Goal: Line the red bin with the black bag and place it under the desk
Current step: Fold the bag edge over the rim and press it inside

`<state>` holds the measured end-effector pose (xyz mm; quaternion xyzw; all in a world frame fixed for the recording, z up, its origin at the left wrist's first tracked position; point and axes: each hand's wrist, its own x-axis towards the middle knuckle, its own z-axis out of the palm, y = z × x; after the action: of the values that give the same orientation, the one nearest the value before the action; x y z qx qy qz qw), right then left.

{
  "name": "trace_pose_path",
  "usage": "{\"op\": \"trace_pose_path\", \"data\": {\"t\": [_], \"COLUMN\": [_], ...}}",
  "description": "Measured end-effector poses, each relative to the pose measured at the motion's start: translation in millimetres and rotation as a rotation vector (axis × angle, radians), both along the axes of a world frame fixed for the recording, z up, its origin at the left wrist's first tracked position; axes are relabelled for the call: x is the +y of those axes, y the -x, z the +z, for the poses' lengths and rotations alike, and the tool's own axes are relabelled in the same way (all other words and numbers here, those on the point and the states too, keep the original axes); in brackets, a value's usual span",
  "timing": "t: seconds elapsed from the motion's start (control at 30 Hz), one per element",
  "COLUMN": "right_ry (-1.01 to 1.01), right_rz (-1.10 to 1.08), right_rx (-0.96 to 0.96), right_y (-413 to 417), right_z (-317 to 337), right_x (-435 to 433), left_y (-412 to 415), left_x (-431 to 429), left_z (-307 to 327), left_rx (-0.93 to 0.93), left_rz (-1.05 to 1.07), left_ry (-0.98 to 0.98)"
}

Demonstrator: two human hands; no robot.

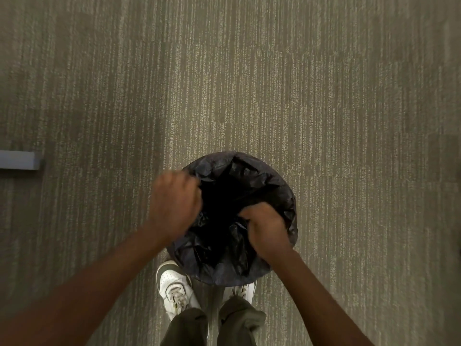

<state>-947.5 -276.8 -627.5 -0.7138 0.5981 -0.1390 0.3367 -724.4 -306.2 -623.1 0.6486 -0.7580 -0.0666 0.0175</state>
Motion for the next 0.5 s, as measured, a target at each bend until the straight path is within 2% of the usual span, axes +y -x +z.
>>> {"op": "trace_pose_path", "data": {"t": [0.07,0.1,0.2,0.3,0.4,0.5], "right_ry": [-0.285,-0.394,-0.552,-0.488,-0.365,-0.332], "right_rz": [0.239,0.292,0.245,0.084,-0.026,0.002], "right_rx": [-0.041,-0.024,0.041,0.049,0.028,0.025], "right_y": [-18.2,-24.3,-27.4,-10.7,2.6,0.5], "right_z": [-15.8,-26.3,-53.8,-63.9,-63.2,-59.3], "right_x": [-11.7,-17.7,-36.7,-54.7,-66.2,-60.6], "left_y": [19.4,25.8,24.6,7.1,-5.5,-6.1], "left_x": [22.8,32.0,41.8,37.2,36.5,36.2], "left_z": [-0.9,-2.1,-11.1,-17.6,-20.7,-18.8], "left_rx": [-0.005,-0.027,-0.106,-0.241,-0.326,-0.356], "left_rz": [-0.321,-0.401,-0.325,-0.284,-0.433,-0.569], "left_ry": [-0.096,-0.165,-0.359,-0.397,-0.339,-0.319]}}
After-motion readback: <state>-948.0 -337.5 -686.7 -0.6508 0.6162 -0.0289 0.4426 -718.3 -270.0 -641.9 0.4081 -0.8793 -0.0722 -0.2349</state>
